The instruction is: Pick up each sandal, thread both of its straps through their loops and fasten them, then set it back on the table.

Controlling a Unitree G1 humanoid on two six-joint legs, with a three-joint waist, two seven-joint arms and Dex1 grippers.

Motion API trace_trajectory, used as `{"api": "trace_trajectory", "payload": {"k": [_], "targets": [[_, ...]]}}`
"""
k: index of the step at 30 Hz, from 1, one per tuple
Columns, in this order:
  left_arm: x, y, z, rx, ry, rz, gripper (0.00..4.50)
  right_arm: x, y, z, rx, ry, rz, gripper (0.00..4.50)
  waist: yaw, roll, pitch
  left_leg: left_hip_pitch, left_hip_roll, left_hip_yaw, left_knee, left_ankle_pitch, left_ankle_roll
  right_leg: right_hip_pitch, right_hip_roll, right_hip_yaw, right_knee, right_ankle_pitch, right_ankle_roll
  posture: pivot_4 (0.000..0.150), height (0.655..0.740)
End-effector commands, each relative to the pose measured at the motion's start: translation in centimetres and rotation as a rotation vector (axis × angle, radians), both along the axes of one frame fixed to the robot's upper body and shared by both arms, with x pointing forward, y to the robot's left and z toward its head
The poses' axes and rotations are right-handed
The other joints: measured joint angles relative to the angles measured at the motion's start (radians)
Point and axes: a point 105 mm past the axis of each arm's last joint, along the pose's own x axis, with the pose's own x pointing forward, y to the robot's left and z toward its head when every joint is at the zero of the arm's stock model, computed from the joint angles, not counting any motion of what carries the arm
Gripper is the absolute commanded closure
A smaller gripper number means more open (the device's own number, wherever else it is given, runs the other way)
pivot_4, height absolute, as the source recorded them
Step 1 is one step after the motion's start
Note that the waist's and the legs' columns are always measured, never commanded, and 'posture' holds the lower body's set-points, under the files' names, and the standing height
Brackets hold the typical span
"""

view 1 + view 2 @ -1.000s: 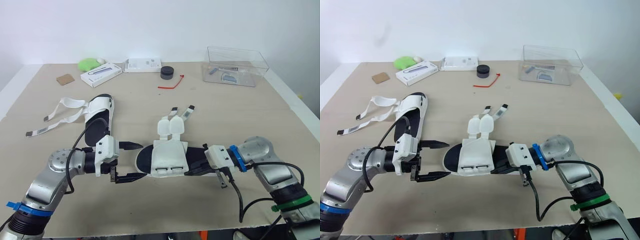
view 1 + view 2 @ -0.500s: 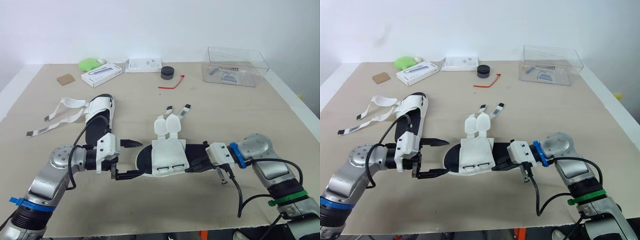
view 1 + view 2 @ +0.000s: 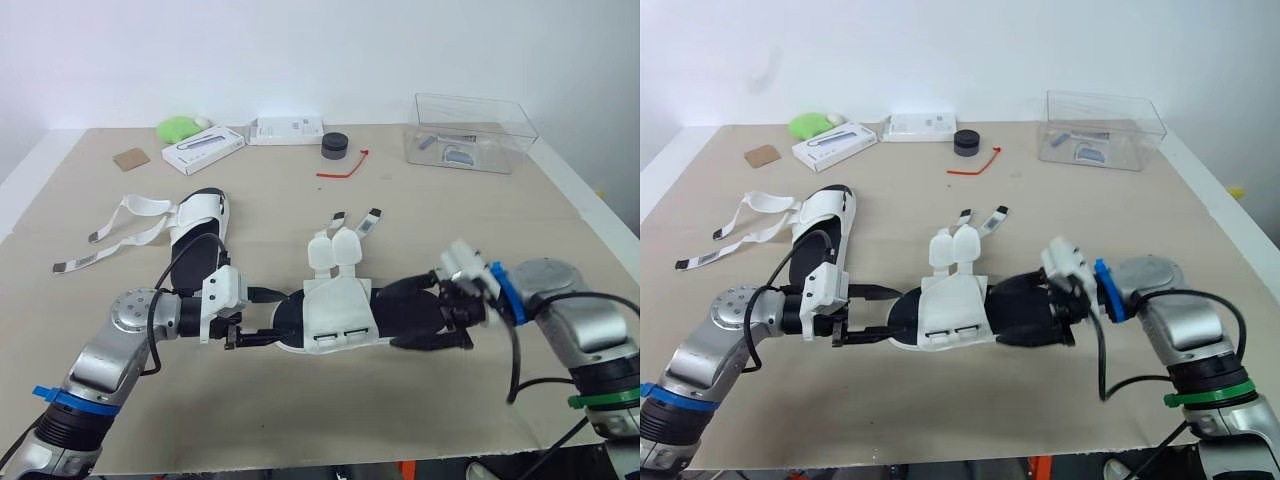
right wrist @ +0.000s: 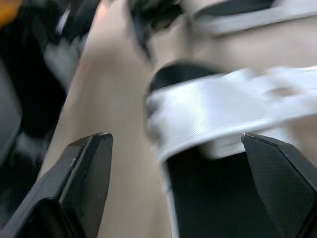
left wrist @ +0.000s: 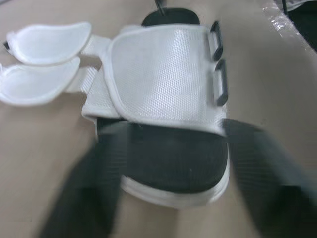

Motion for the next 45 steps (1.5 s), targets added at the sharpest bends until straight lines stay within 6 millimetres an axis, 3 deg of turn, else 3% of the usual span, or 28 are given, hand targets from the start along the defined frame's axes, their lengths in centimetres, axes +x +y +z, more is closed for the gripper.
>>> {"api": "trace_trajectory", "payload": {"k": [1, 3, 12, 15, 24, 33, 37, 43, 45], "targets": [[-0.2, -0.4, 0.5, 0.028, -0.044, -0.057, 3.93, 3.1, 0.4, 1.9, 0.077, 0.111, -0.209, 0.00, -0.001, 0.000, 0.000, 0.000, 0.000, 0.000, 0.000, 0.000, 0.000, 0.000, 0.000, 0.000, 0.000, 0.000, 0.000, 0.150, 0.7400], [-0.1, -0.6, 0.4, 0.046, -0.055, -0.076, 4.46, 4.8, 0.7, 1.9, 0.093, 0.207, -0.319, 0.00, -0.006, 0.000, 0.000, 0.000, 0.000, 0.000, 0.000, 0.001, 0.000, 0.000, 0.002, 0.001, 0.000, 0.001, -0.001, 0.150, 0.7400], [0.1, -0.9, 0.0, 0.085, -0.069, -0.122, 4.46, 7.5, 0.8, -1.0, 0.010, 0.514, -0.501, 0.00, 0.002, 0.000, 0.000, -0.011, -0.001, -0.001, 0.000, 0.001, 0.000, -0.008, 0.000, -0.001, 0.000, 0.005, -0.006, 0.150, 0.7400], [0.2, -0.9, -0.1, 0.086, -0.074, -0.120, 4.46, 8.4, 1.4, -1.1, 0.055, 0.605, -0.516, 0.00, -0.002, 0.000, 0.000, -0.012, -0.002, 0.000, 0.000, 0.000, 0.001, -0.008, -0.002, 0.000, -0.001, 0.005, -0.004, 0.150, 0.7400], [-0.2, -1.0, -0.4, 0.077, -0.082, -0.110, 4.46, 13.3, 3.0, -0.4, 0.248, 0.708, -0.682, 0.00, -0.013, 0.000, 0.000, -0.012, -0.002, 0.000, 0.000, 0.001, 0.001, -0.008, -0.001, 0.000, -0.001, 0.007, -0.004, 0.150, 0.7400], [-0.4, -1.2, -0.6, 0.060, -0.088, -0.083, 4.46, 14.9, 4.3, 0.0, 0.307, 0.710, -0.730, 0.00, -0.022, 0.000, 0.000, -0.013, -0.002, 0.000, 0.000, 0.001, 0.001, -0.008, -0.002, 0.000, -0.001, 0.006, -0.004, 0.150, 0.7400], [-0.4, -1.2, -0.6, 0.055, -0.089, -0.076, 4.50, 14.5, 5.2, -0.3, 0.257, 0.704, -0.690, 1.16, -0.022, 0.000, 0.000, -0.013, -0.002, 0.000, 0.000, 0.001, 0.001, -0.008, -0.002, 0.000, -0.001, 0.007, -0.004, 0.150, 0.7400], [-0.4, -1.4, -0.7, 0.050, -0.090, -0.072, 4.50, 14.5, 5.7, 0.1, 0.254, 0.692, -0.665, 4.26, -0.022, 0.000, 0.000, -0.013, -0.002, 0.000, 0.000, 0.001, 0.001, -0.008, -0.002, -0.001, -0.001, 0.007, -0.004, 0.150, 0.7400], [-0.4, -1.5, -0.7, 0.049, -0.090, -0.073, 4.50, 14.5, 5.8, 0.4, 0.255, 0.675, -0.649, 4.48, -0.022, 0.000, 0.000, -0.013, -0.002, 0.000, 0.000, 0.001, 0.001, -0.008, -0.002, 0.000, -0.001, 0.007, -0.004, 0.150, 0.7400]]}}
